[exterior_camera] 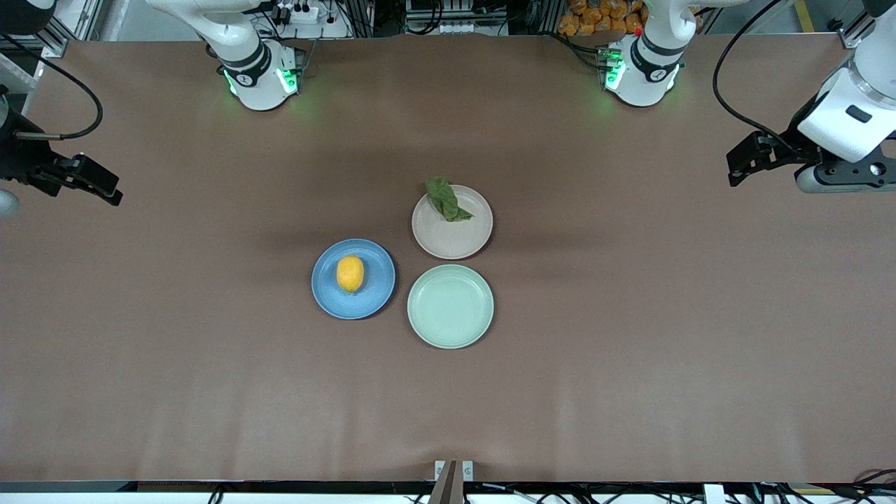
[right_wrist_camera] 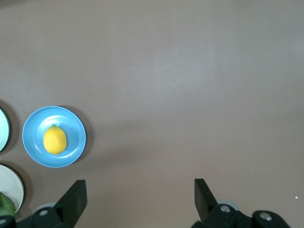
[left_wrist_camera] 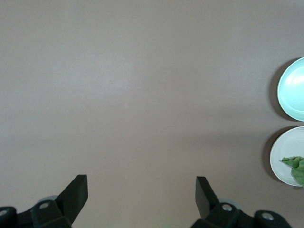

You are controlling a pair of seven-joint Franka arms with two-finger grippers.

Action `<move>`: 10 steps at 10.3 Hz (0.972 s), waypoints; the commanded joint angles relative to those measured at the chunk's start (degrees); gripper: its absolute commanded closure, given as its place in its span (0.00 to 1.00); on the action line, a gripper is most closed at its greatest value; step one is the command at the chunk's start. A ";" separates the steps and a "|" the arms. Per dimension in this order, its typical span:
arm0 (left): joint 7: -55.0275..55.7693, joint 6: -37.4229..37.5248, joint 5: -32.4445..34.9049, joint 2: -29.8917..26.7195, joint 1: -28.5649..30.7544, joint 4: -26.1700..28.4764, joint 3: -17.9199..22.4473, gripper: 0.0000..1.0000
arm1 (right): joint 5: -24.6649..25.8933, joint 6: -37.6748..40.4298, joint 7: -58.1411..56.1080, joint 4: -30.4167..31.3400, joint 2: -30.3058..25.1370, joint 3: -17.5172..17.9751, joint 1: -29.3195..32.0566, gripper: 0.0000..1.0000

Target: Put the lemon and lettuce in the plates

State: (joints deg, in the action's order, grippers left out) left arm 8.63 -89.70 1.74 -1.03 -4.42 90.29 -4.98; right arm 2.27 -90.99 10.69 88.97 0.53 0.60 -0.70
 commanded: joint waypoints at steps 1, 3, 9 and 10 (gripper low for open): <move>-1.78 4.08 -3.66 2.25 0.82 -3.80 0.15 0.00 | -1.04 -3.64 0.56 1.98 -0.97 -0.60 0.26 0.00; -1.87 4.63 -3.32 2.34 0.82 -4.07 0.24 0.00 | -0.95 -4.64 0.73 1.12 -0.45 -1.04 0.34 0.00; -2.13 0.16 -2.80 3.31 0.47 -4.07 0.15 0.00 | -0.95 -0.95 0.56 -0.73 -0.18 -1.04 -0.27 0.00; -2.30 -0.55 -2.79 3.40 0.47 -4.07 0.15 0.00 | -0.95 -0.68 0.56 -0.73 -0.18 -1.04 -0.36 0.00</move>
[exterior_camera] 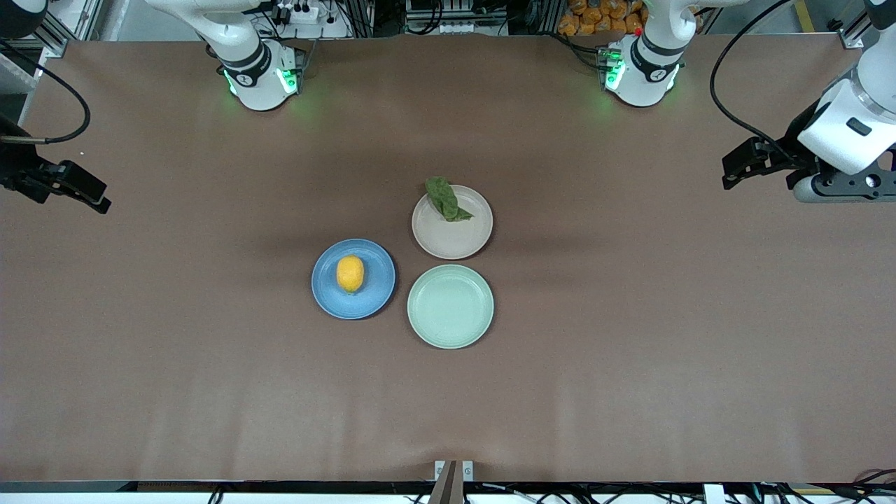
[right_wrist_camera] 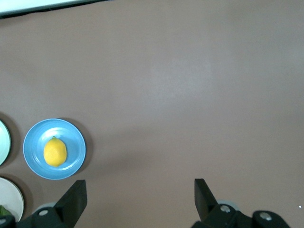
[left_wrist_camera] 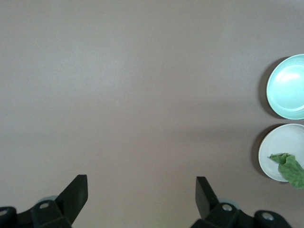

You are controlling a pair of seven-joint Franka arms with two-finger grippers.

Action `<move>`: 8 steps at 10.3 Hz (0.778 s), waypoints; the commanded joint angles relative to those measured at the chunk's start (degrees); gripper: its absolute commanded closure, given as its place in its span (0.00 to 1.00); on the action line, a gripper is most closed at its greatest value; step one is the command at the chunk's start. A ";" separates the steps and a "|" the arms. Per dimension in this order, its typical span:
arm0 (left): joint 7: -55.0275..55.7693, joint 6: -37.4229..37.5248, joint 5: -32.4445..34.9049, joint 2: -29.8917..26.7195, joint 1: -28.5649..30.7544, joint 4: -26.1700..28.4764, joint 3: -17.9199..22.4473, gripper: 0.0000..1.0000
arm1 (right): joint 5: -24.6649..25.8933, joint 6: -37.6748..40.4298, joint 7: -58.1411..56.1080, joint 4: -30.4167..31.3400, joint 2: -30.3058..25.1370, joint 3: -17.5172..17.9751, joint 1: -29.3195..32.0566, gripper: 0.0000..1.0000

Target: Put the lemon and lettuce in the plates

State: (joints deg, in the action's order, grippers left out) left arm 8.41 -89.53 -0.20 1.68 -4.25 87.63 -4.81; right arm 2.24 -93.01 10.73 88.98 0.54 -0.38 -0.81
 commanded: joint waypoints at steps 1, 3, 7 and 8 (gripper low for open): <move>-2.25 -0.82 -0.86 0.86 0.30 -1.41 0.06 0.00 | -0.92 2.56 0.61 -0.74 -0.19 0.12 -0.34 0.00; -2.26 -0.82 -0.86 0.86 0.38 -1.50 0.06 0.00 | -0.92 4.15 0.79 -0.74 -0.19 0.29 -0.86 0.00; -2.17 -0.82 0.02 0.86 0.47 -1.41 0.06 0.00 | -0.92 4.33 0.44 -0.83 -0.19 0.30 -0.78 0.00; -2.25 -0.82 0.02 0.86 0.47 -1.41 0.06 0.00 | -0.92 4.33 0.35 -0.83 -0.19 0.30 -0.78 0.00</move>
